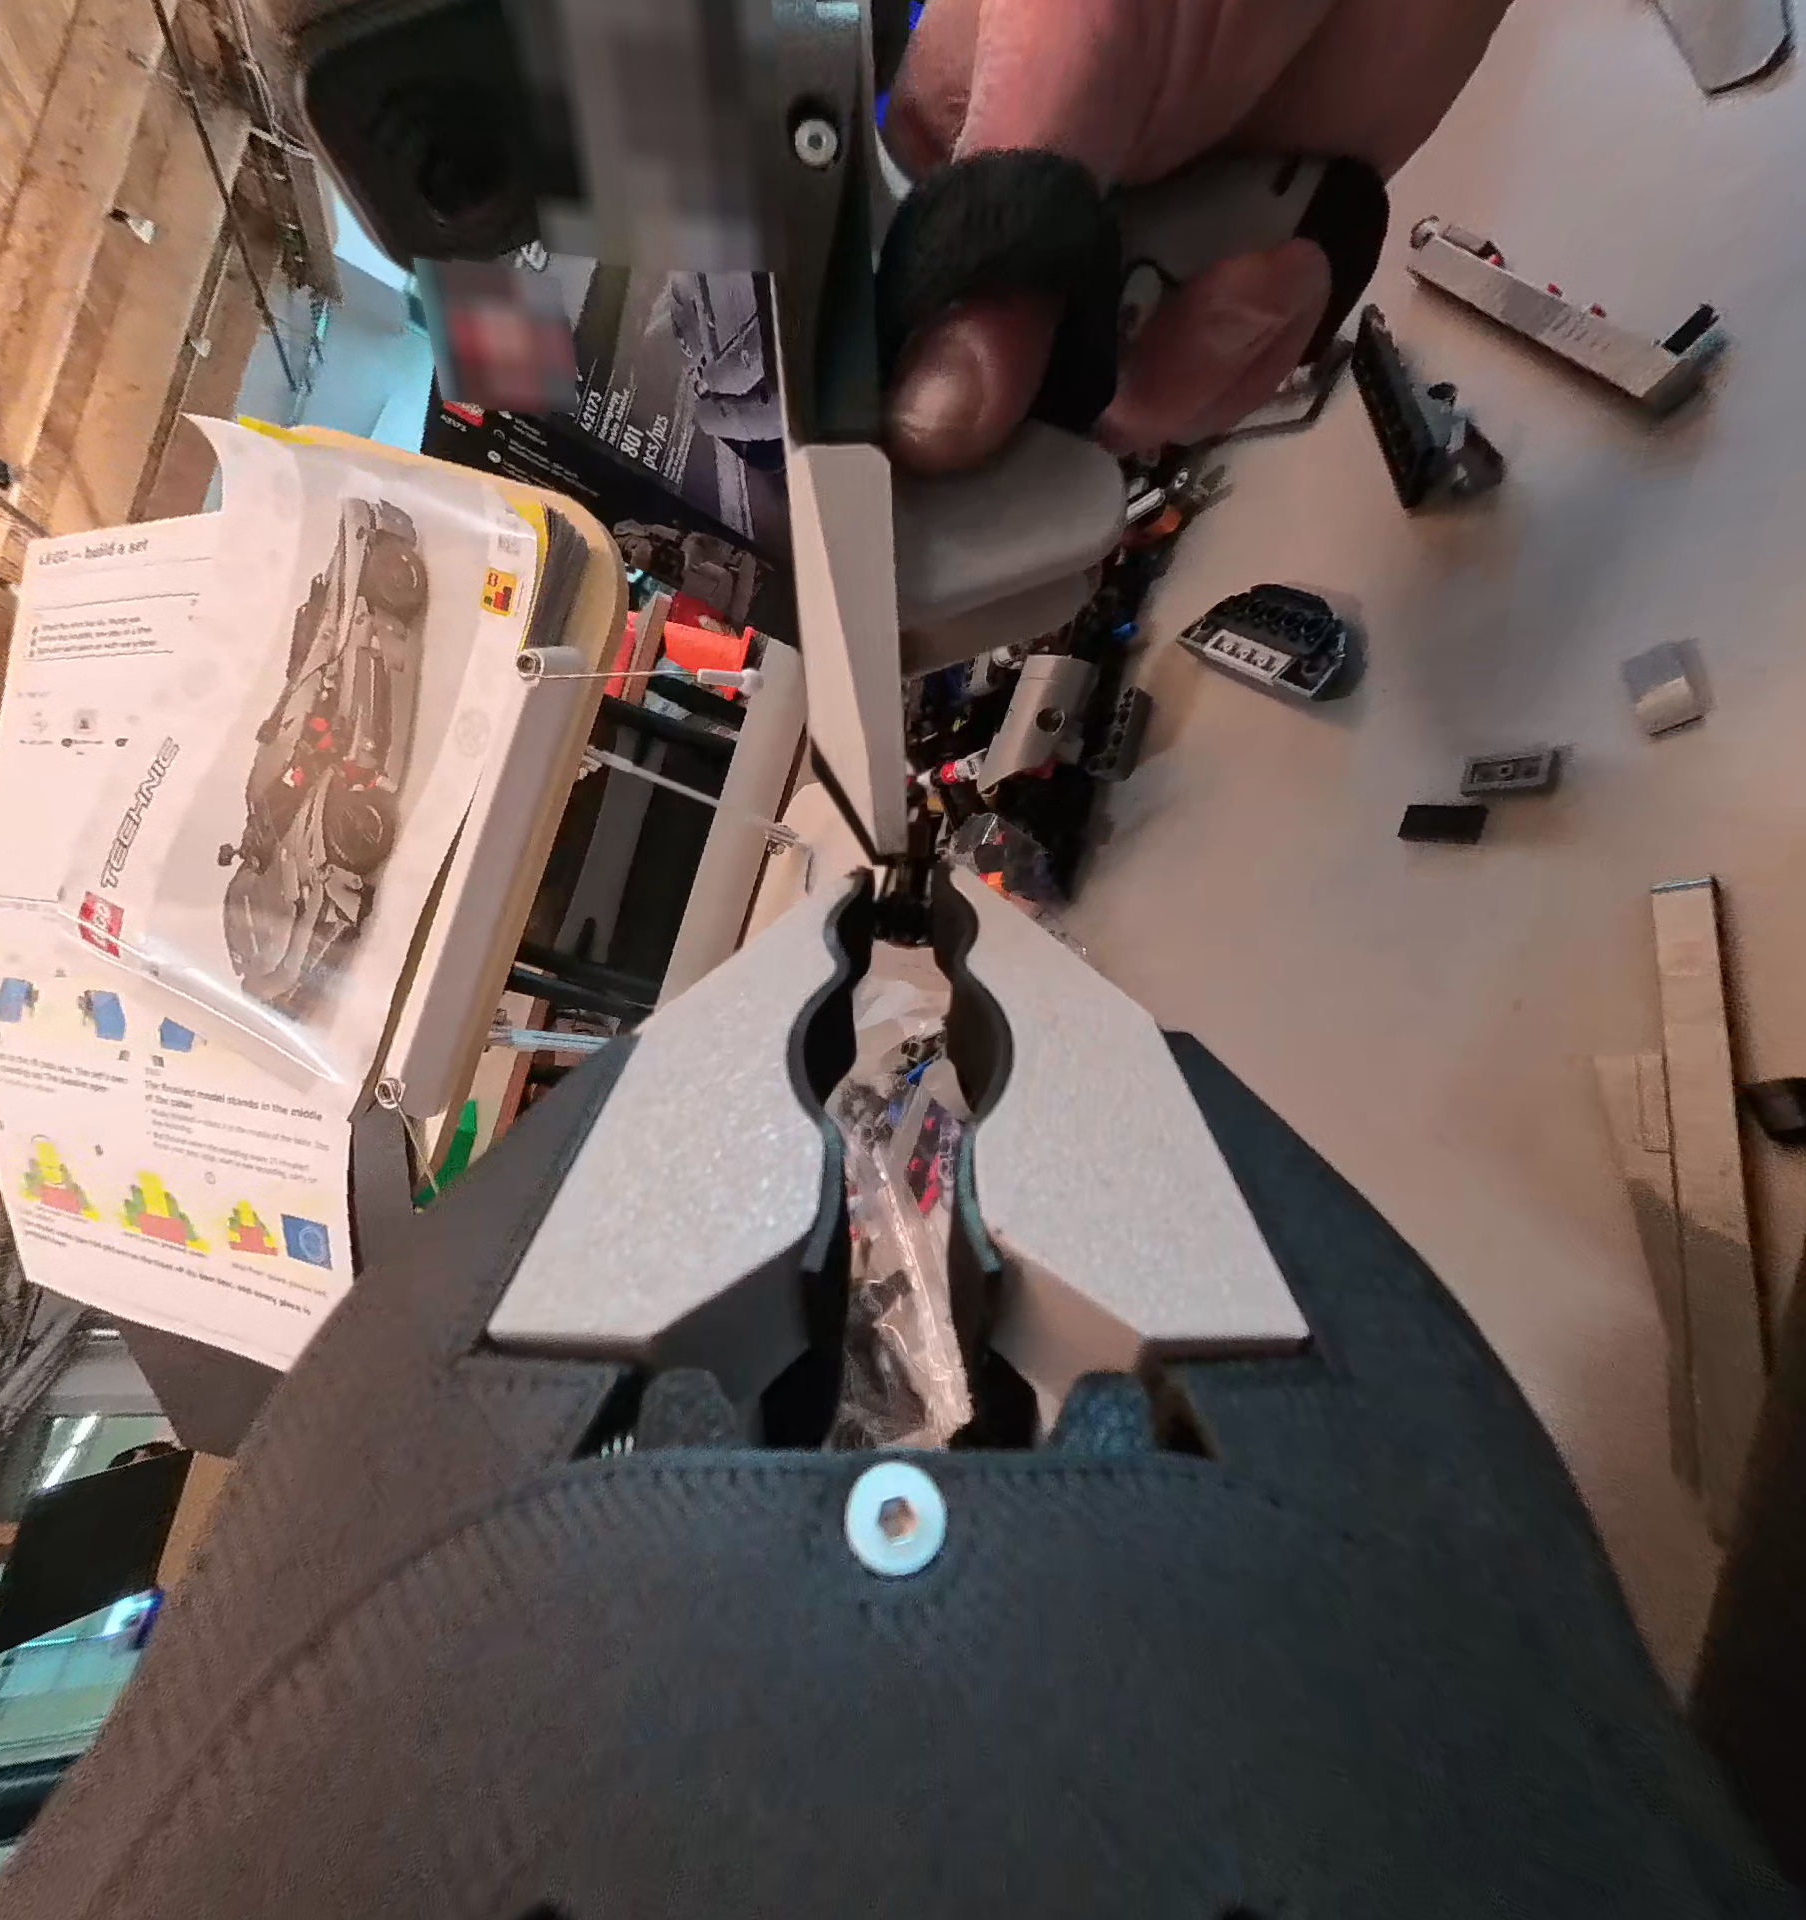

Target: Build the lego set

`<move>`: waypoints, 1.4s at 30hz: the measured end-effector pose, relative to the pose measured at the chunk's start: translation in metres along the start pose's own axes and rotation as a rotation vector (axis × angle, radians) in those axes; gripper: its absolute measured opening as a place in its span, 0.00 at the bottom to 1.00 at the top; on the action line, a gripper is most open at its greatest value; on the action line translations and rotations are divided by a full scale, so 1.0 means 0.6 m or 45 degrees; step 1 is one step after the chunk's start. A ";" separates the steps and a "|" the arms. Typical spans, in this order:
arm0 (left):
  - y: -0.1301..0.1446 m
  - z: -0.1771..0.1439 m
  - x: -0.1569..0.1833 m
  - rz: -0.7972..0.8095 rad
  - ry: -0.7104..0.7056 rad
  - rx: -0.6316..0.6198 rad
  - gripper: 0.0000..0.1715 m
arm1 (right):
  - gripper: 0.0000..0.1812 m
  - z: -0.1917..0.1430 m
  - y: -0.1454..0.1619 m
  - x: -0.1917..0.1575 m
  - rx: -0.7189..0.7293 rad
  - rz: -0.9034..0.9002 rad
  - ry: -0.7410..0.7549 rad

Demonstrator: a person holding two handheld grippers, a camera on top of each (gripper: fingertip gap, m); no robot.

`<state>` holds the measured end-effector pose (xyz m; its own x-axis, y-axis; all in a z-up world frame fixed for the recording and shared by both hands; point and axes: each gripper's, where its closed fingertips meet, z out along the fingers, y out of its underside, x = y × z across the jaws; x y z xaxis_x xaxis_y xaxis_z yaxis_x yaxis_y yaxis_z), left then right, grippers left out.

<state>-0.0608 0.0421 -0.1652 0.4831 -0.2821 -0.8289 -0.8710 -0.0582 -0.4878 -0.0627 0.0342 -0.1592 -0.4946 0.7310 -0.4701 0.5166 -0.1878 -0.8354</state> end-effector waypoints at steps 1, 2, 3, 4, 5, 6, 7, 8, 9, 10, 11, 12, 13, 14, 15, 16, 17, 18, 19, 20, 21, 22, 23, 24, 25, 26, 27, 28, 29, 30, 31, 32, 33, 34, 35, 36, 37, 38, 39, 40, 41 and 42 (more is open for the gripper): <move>-0.001 0.001 0.002 -0.003 0.007 0.004 0.05 | 0.00 0.000 0.000 0.000 0.000 0.004 0.001; -0.001 0.001 0.001 0.003 -0.001 -0.001 0.05 | 0.00 0.000 -0.001 0.001 0.009 0.008 0.001; 0.000 0.001 -0.001 0.014 -0.011 -0.006 0.05 | 0.00 0.000 -0.002 0.002 0.014 0.015 0.002; -0.001 0.001 0.000 0.012 -0.007 -0.003 0.05 | 0.01 -0.001 -0.002 0.003 0.013 0.018 0.009; -0.001 0.001 -0.002 0.007 -0.013 -0.001 0.05 | 0.06 -0.003 -0.003 0.006 0.015 0.025 0.017; -0.002 -0.001 -0.007 0.006 -0.036 -0.001 0.05 | 0.08 -0.004 -0.002 0.006 0.013 0.033 0.014; -0.003 -0.003 -0.011 -0.004 -0.044 0.006 0.05 | 0.07 -0.003 0.000 0.006 -0.001 0.038 0.011; -0.002 -0.002 -0.010 -0.014 -0.036 0.008 0.05 | 0.07 -0.001 0.003 0.008 -0.008 0.041 0.014; 0.001 0.000 -0.009 -0.007 -0.033 -0.006 0.05 | 0.05 0.002 0.003 0.007 -0.006 0.039 0.009; 0.003 0.000 -0.009 0.008 -0.042 -0.018 0.05 | 0.01 0.004 0.003 0.005 -0.007 0.033 0.001; 0.002 0.000 -0.008 0.011 -0.040 -0.015 0.04 | 0.01 0.005 0.003 0.005 -0.006 0.027 0.005; 0.002 0.000 -0.009 0.005 -0.041 -0.011 0.04 | 0.01 0.004 0.001 0.005 0.003 0.033 -0.002; 0.001 -0.001 -0.010 0.004 -0.045 -0.006 0.04 | 0.01 0.004 0.001 0.004 0.014 0.052 -0.018; 0.000 -0.001 -0.010 0.006 -0.047 -0.007 0.04 | 0.02 0.004 0.000 0.005 0.022 0.066 -0.024; 0.001 0.000 -0.010 0.010 -0.048 -0.010 0.04 | 0.03 0.004 -0.001 0.008 0.028 0.070 -0.014; 0.001 0.000 -0.010 0.012 -0.053 -0.013 0.04 | 0.04 0.004 -0.002 0.009 0.037 0.073 -0.010; 0.000 -0.001 -0.012 0.011 -0.060 -0.008 0.04 | 0.05 0.004 -0.003 0.009 0.042 0.082 -0.012; -0.001 -0.002 -0.013 0.012 -0.061 -0.003 0.04 | 0.07 0.003 -0.003 0.011 0.040 0.094 -0.005; 0.000 -0.001 -0.012 0.009 -0.057 -0.005 0.04 | 0.08 0.003 -0.001 0.012 0.035 0.102 -0.006; 0.002 0.000 -0.010 0.013 -0.051 -0.015 0.04 | 0.05 0.005 0.000 0.010 0.034 0.103 -0.019; 0.003 0.001 -0.009 0.026 -0.056 -0.025 0.04 | 0.03 0.005 -0.001 0.009 0.041 0.106 -0.025; 0.002 0.000 -0.011 0.029 -0.065 -0.022 0.04 | 0.04 0.004 -0.003 0.009 0.053 0.118 -0.034; 0.000 -0.001 -0.011 0.015 -0.063 -0.008 0.04 | 0.06 0.002 -0.007 0.005 0.073 0.136 -0.065; -0.002 -0.001 -0.010 0.007 -0.051 0.003 0.04 | 0.06 -0.001 -0.013 -0.001 0.100 0.152 -0.107; -0.001 0.000 -0.010 0.018 -0.057 -0.005 0.04 | 0.06 -0.002 -0.015 -0.003 0.108 0.160 -0.118; -0.002 0.000 -0.011 0.029 -0.071 -0.010 0.04 | 0.05 -0.001 -0.011 0.000 0.092 0.155 -0.101; -0.006 -0.002 -0.011 0.029 -0.076 0.005 0.04 | 0.05 0.002 -0.008 0.000 0.080 0.152 -0.094; -0.008 -0.002 -0.011 0.026 -0.074 0.010 0.04 | 0.05 0.005 -0.009 -0.003 0.085 0.153 -0.107; -0.007 -0.001 -0.010 0.028 -0.070 0.008 0.04 | 0.05 0.008 -0.008 -0.004 0.079 0.145 -0.100; -0.005 0.000 -0.008 0.031 -0.064 -0.001 0.04 | 0.03 0.010 -0.006 -0.001 0.065 0.131 -0.077; -0.005 0.000 -0.007 0.034 -0.064 0.001 0.04 | 0.03 0.010 -0.006 -0.001 0.060 0.120 -0.070; -0.006 0.000 -0.007 0.038 -0.067 0.003 0.04 | 0.02 0.009 -0.006 -0.001 0.054 0.110 -0.059; -0.006 0.001 -0.007 0.036 -0.065 0.002 0.04 | 0.02 0.008 -0.006 0.000 0.050 0.096 -0.045; -0.006 0.002 -0.007 0.027 -0.062 0.001 0.04 | 0.02 0.008 -0.006 0.000 0.049 0.085 -0.037; -0.006 0.002 -0.008 0.012 -0.059 0.006 0.04 | 0.02 0.007 -0.007 -0.001 0.049 0.073 -0.037; -0.007 0.001 -0.009 -0.006 -0.055 0.015 0.04 | 0.02 0.006 -0.008 -0.002 0.048 0.064 -0.034; -0.007 0.001 -0.010 -0.016 -0.056 0.015 0.05 | 0.02 0.005 -0.009 -0.001 0.046 0.055 -0.022; -0.006 0.002 -0.010 -0.015 -0.059 0.006 0.05 | 0.02 0.006 -0.007 -0.001 0.035 0.038 -0.001; -0.004 0.002 -0.008 -0.013 -0.052 -0.016 0.04 | 0.02 0.006 -0.004 -0.001 0.011 0.017 0.020; -0.004 0.001 -0.005 -0.009 -0.046 -0.027 0.04 | 0.02 0.006 -0.002 -0.001 -0.010 -0.005 0.035; -0.005 0.001 -0.003 -0.010 -0.041 -0.031 0.04 | 0.02 0.005 -0.001 -0.002 -0.017 -0.018 0.042; -0.005 0.000 -0.002 -0.016 -0.033 -0.036 0.04 | 0.02 0.004 0.001 -0.003 -0.027 -0.024 0.044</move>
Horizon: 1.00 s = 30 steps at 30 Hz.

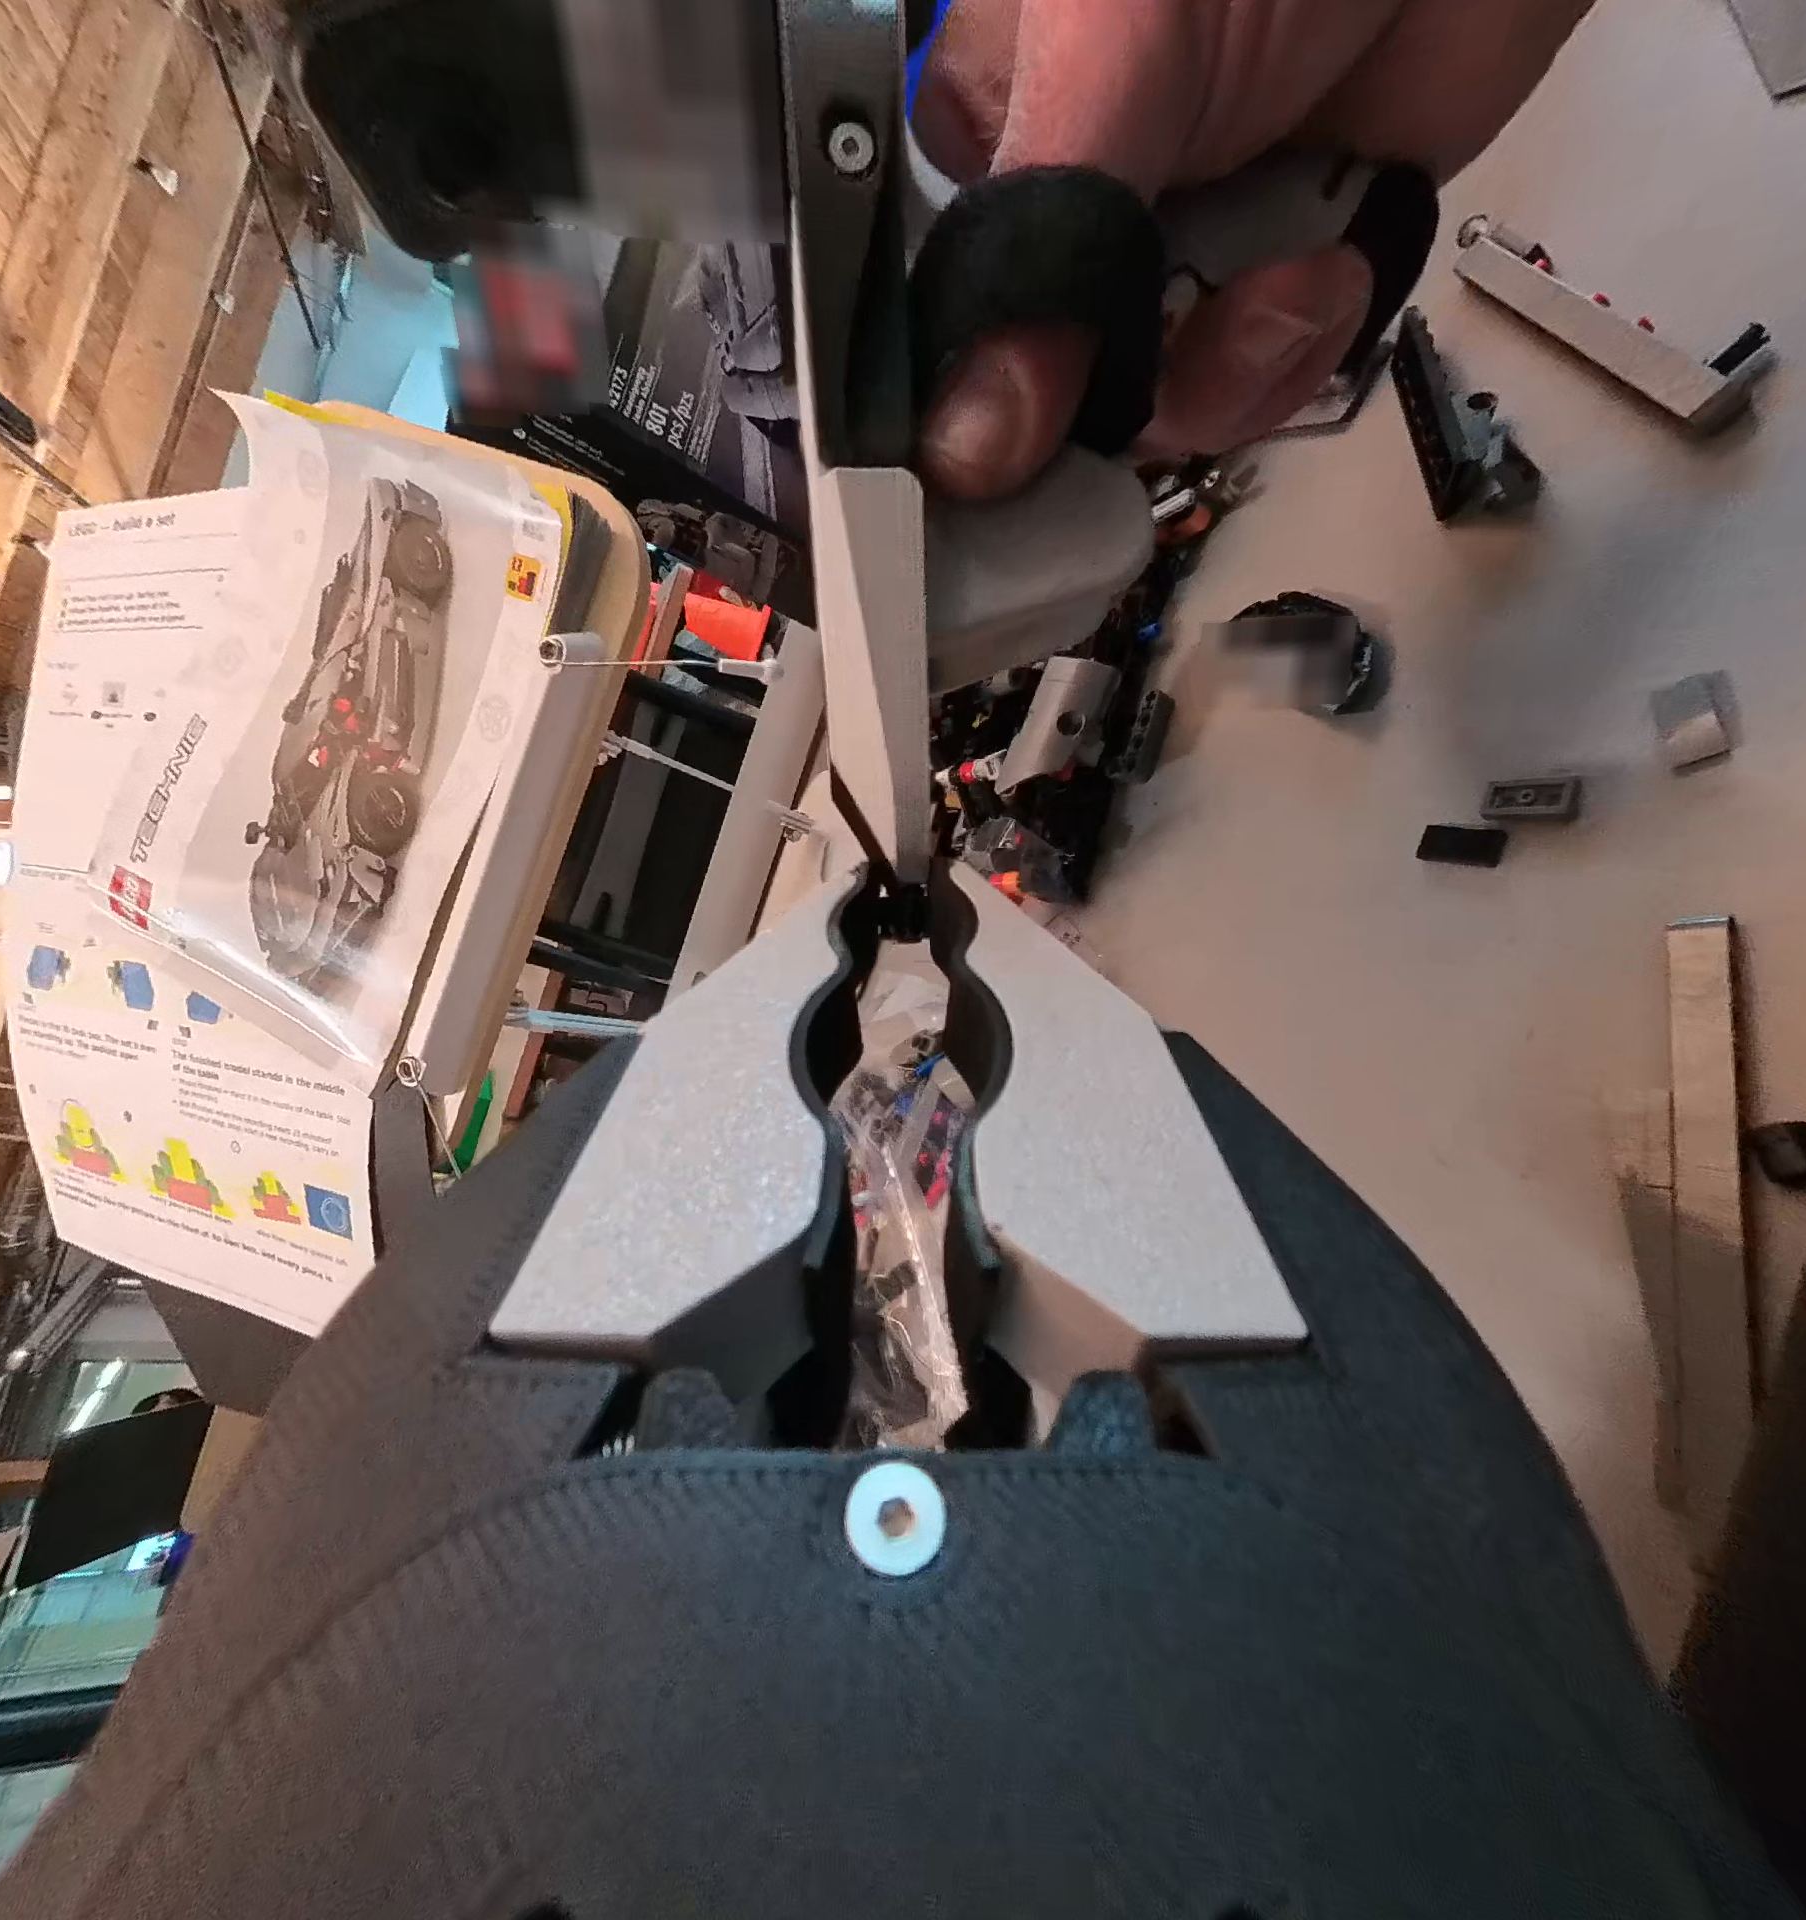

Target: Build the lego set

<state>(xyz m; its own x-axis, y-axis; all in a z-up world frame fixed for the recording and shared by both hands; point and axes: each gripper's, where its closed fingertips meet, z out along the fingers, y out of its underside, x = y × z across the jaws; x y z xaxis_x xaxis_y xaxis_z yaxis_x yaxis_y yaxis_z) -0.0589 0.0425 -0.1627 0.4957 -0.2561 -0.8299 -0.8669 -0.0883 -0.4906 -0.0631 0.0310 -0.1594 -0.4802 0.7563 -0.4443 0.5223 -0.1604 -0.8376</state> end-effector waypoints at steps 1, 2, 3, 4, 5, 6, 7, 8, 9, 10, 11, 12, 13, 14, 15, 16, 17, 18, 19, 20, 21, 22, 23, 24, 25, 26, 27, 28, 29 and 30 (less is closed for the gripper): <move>-0.001 -0.001 0.003 0.004 0.013 0.003 0.04 | 0.02 -0.003 0.003 0.000 -0.017 -0.011 0.009; 0.003 -0.002 0.005 0.005 0.020 -0.011 0.04 | 0.02 -0.014 0.000 0.004 -0.007 -0.019 0.035; 0.029 -0.003 -0.002 -0.002 0.001 -0.107 0.00 | 0.02 -0.038 -0.011 0.009 0.052 -0.012 0.059; 0.057 -0.007 -0.018 -0.033 -0.028 -0.164 0.00 | 0.02 -0.069 -0.023 0.013 0.118 -0.010 0.079; 0.059 -0.015 -0.027 -0.149 -0.005 -0.103 0.00 | 0.02 -0.093 -0.023 0.020 0.136 -0.020 0.117; 0.049 -0.020 -0.030 -0.228 0.031 -0.050 0.00 | 0.02 -0.102 -0.015 0.027 0.115 -0.018 0.143; 0.042 -0.015 -0.022 -0.206 0.051 -0.046 0.00 | 0.02 -0.100 -0.002 0.032 0.084 0.004 0.140; 0.043 -0.002 -0.002 -0.147 0.094 -0.075 0.00 | 0.02 -0.091 0.012 0.038 0.045 0.029 0.140; 0.052 0.012 0.020 -0.099 0.151 -0.127 0.00 | 0.02 -0.082 0.025 0.042 -0.005 0.043 0.143; 0.061 0.020 0.029 -0.060 0.164 -0.172 0.00 | 0.02 -0.076 0.036 0.046 -0.060 0.041 0.155; 0.060 0.021 0.030 -0.057 0.171 -0.161 0.00 | 0.02 -0.075 0.045 0.051 -0.107 0.024 0.185; 0.059 0.021 0.031 -0.111 0.200 -0.136 0.00 | 0.02 -0.076 0.050 0.055 -0.130 0.011 0.212; 0.067 0.022 0.031 -0.171 0.222 -0.151 0.00 | 0.02 -0.078 0.052 0.056 -0.135 0.010 0.212; 0.079 0.023 0.028 -0.181 0.217 -0.180 0.00 | 0.02 -0.079 0.052 0.056 -0.132 0.009 0.214; 0.082 0.021 0.027 -0.183 0.223 -0.178 0.00 | 0.02 -0.081 0.052 0.060 -0.131 0.010 0.233; 0.076 0.019 0.031 -0.213 0.249 -0.149 0.00 | 0.02 -0.084 0.053 0.064 -0.136 0.012 0.249; 0.074 0.019 0.030 -0.232 0.250 -0.144 0.00 | 0.03 -0.086 0.055 0.065 -0.140 0.014 0.254; 0.077 0.020 0.029 -0.221 0.238 -0.161 0.00 | 0.03 -0.088 0.051 0.064 -0.124 0.006 0.255; 0.077 0.020 0.031 -0.214 0.241 -0.166 0.00 | 0.03 -0.090 0.045 0.063 -0.099 -0.003 0.256; 0.074 0.021 0.036 -0.225 0.264 -0.157 0.00 | 0.03 -0.092 0.042 0.063 -0.083 -0.003 0.260; 0.073 0.022 0.039 -0.235 0.276 -0.151 0.00 | 0.02 -0.094 0.040 0.065 -0.073 0.002 0.265; 0.072 0.022 0.039 -0.237 0.275 -0.151 0.00 | 0.02 -0.095 0.040 0.067 -0.064 0.008 0.267; 0.069 0.022 0.039 -0.245 0.278 -0.140 0.00 | 0.03 -0.095 0.039 0.069 -0.058 0.009 0.268; 0.061 0.022 0.040 -0.266 0.293 -0.110 0.00 | 0.03 -0.094 0.040 0.070 -0.058 0.006 0.268; 0.052 0.021 0.042 -0.288 0.307 -0.081 0.00 | 0.03 -0.092 0.042 0.071 -0.066 0.002 0.265; 0.048 0.021 0.043 -0.299 0.312 -0.073 0.00 | 0.03 -0.090 0.044 0.071 -0.074 -0.005 0.261; 0.047 0.022 0.044 -0.297 0.313 -0.076 0.00 | 0.03 -0.087 0.045 0.070 -0.076 -0.015 0.256; 0.046 0.024 0.046 -0.292 0.316 -0.079 0.00 | 0.03 -0.084 0.043 0.067 -0.071 -0.027 0.246; 0.045 0.024 0.048 -0.295 0.320 -0.078 0.01 | 0.03 -0.081 0.041 0.064 -0.063 -0.040 0.235; 0.042 0.026 0.047 -0.302 0.315 -0.074 0.02 | 0.03 -0.077 0.037 0.060 -0.049 -0.046 0.223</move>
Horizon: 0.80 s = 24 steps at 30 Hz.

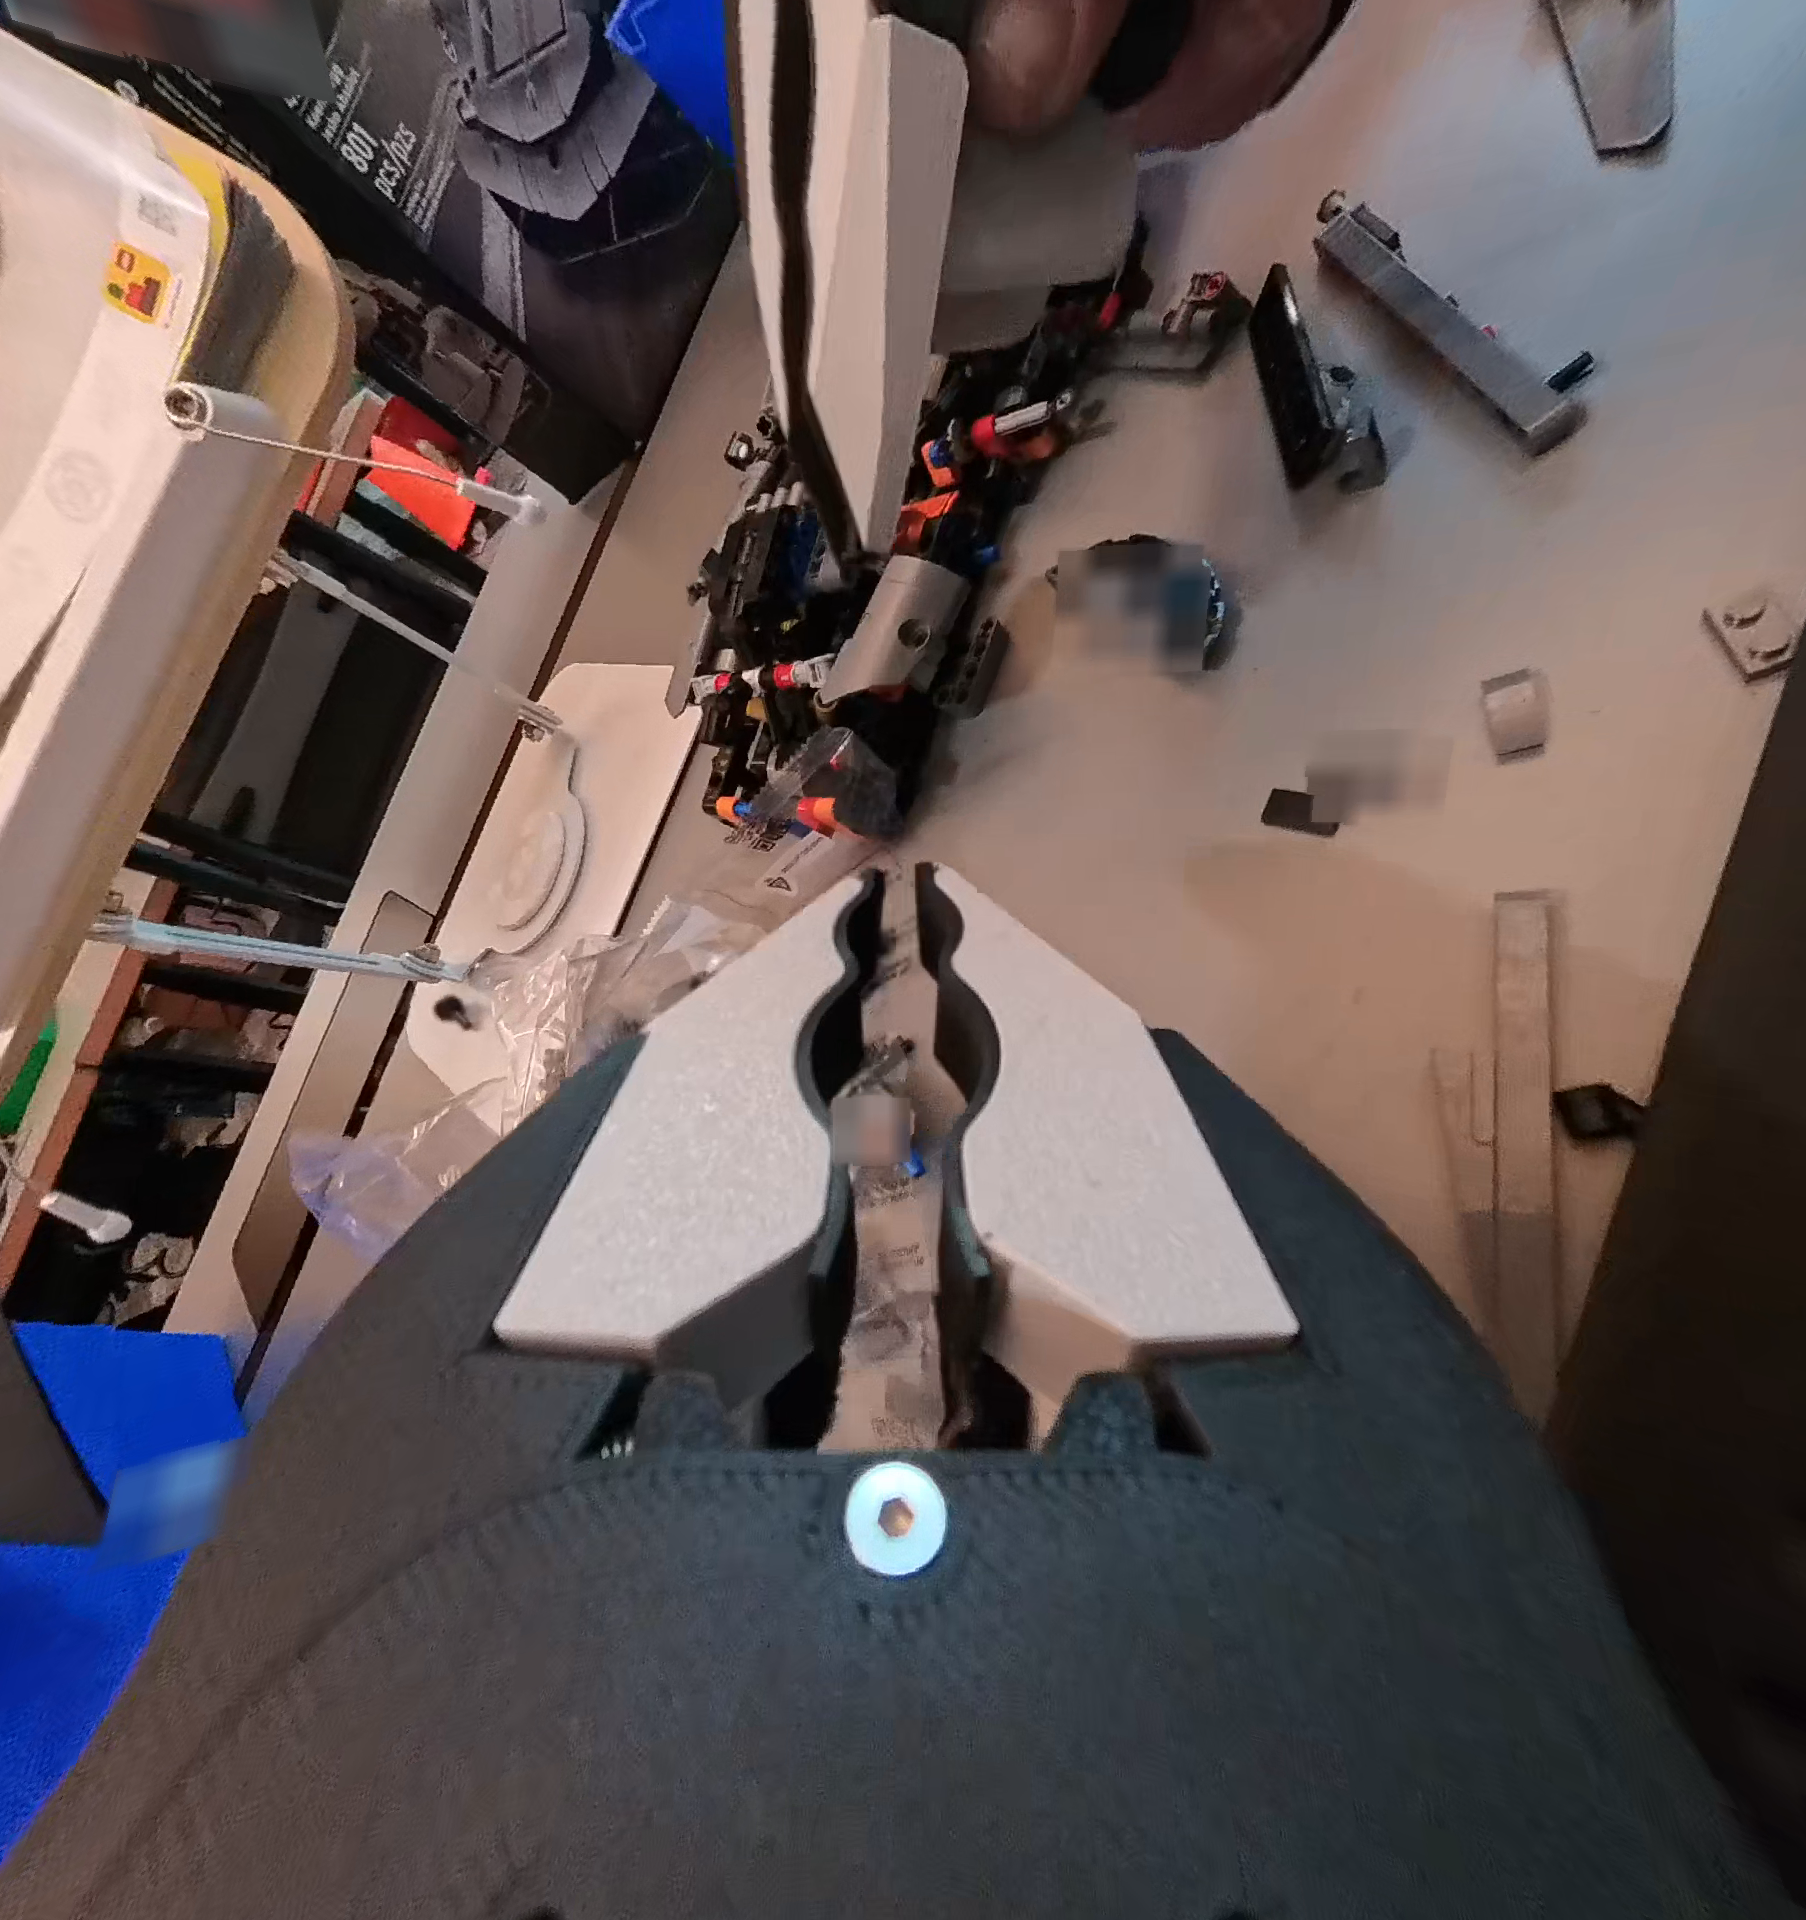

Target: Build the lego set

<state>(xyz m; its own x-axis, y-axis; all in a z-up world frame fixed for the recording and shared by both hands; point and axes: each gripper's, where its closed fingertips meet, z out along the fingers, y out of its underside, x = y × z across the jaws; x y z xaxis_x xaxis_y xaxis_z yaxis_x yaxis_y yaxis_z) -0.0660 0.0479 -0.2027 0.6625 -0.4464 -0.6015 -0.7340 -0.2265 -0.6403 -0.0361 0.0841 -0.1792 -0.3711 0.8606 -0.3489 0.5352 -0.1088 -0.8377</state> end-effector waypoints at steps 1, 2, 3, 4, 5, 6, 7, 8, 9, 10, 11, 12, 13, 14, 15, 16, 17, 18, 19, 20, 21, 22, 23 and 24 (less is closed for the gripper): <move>-0.005 -0.001 -0.003 -0.004 -0.015 0.015 0.04 | 0.03 0.003 -0.004 -0.006 0.019 0.003 -0.025; -0.013 -0.002 -0.004 -0.006 -0.024 0.037 0.05 | 0.03 0.005 -0.008 -0.011 0.033 0.005 -0.047; -0.018 -0.003 -0.003 -0.011 -0.020 0.056 0.06 | 0.03 0.008 -0.008 -0.014 0.034 -0.002 -0.059; -0.021 -0.001 -0.002 -0.018 -0.021 0.061 0.08 | 0.03 0.012 -0.006 -0.018 0.025 -0.015 -0.072; -0.019 0.002 -0.004 -0.022 -0.032 0.047 0.10 | 0.03 0.015 -0.005 -0.021 0.014 -0.026 -0.078; -0.016 0.004 -0.007 -0.019 -0.044 0.033 0.12 | 0.03 0.018 -0.003 -0.022 0.007 -0.029 -0.077; -0.017 0.004 -0.010 -0.014 -0.060 0.036 0.13 | 0.03 0.021 -0.002 -0.023 0.001 -0.028 -0.081; -0.019 0.002 -0.013 -0.013 -0.069 0.044 0.13 | 0.03 0.024 -0.001 -0.024 0.000 -0.032 -0.081; -0.016 0.000 -0.019 -0.015 -0.092 0.038 0.12 | 0.03 0.026 -0.001 -0.025 -0.002 -0.040 -0.081; -0.013 -0.005 -0.030 -0.022 -0.129 0.034 0.11 | 0.03 0.028 0.000 -0.026 -0.009 -0.046 -0.086; -0.009 -0.009 -0.042 -0.035 -0.156 0.026 0.11 | 0.03 0.031 0.004 -0.025 -0.020 -0.046 -0.086; 0.002 -0.016 -0.063 -0.046 -0.211 -0.019 0.11 | 0.03 0.033 0.007 -0.023 -0.030 -0.047 -0.079; 0.015 -0.026 -0.094 -0.057 -0.282 -0.070 0.10 | 0.03 0.036 0.010 -0.023 -0.042 -0.050 -0.078; 0.023 -0.033 -0.119 -0.095 -0.300 -0.087 0.10 | 0.03 0.039 0.014 -0.024 -0.058 -0.056 -0.082; 0.030 -0.036 -0.140 -0.158 -0.277 -0.101 0.10 | 0.03 0.042 0.017 -0.026 -0.075 -0.066 -0.081; 0.047 -0.034 -0.164 -0.228 -0.262 -0.159 0.12 | 0.03 0.044 0.019 -0.027 -0.088 -0.076 -0.078; 0.068 -0.030 -0.191 -0.286 -0.264 -0.227 0.14 | 0.03 0.047 0.019 -0.030 -0.092 -0.087 -0.078; 0.084 -0.020 -0.214 -0.332 -0.256 -0.254 0.15 | 0.03 0.048 0.019 -0.033 -0.090 -0.095 -0.084; 0.093 -0.006 -0.231 -0.397 -0.222 -0.248 0.14 | 0.03 0.049 0.018 -0.035 -0.089 -0.098 -0.091; 0.099 0.012 -0.238 -0.467 -0.153 -0.239 0.10 | 0.03 0.050 0.019 -0.036 -0.091 -0.098 -0.093; 0.104 0.031 -0.249 -0.497 -0.117 -0.230 0.07 | 0.03 0.050 0.020 -0.036 -0.093 -0.098 -0.096; 0.108 0.048 -0.265 -0.457 -0.137 -0.214 0.07 | 0.03 0.050 0.020 -0.037 -0.092 -0.096 -0.102; 0.111 0.065 -0.275 -0.355 -0.154 -0.215 0.08 | 0.03 0.050 0.021 -0.037 -0.091 -0.092 -0.105; 0.125 0.081 -0.285 -0.255 -0.186 -0.287 0.10 | 0.03 0.050 0.021 -0.037 -0.088 -0.090 -0.108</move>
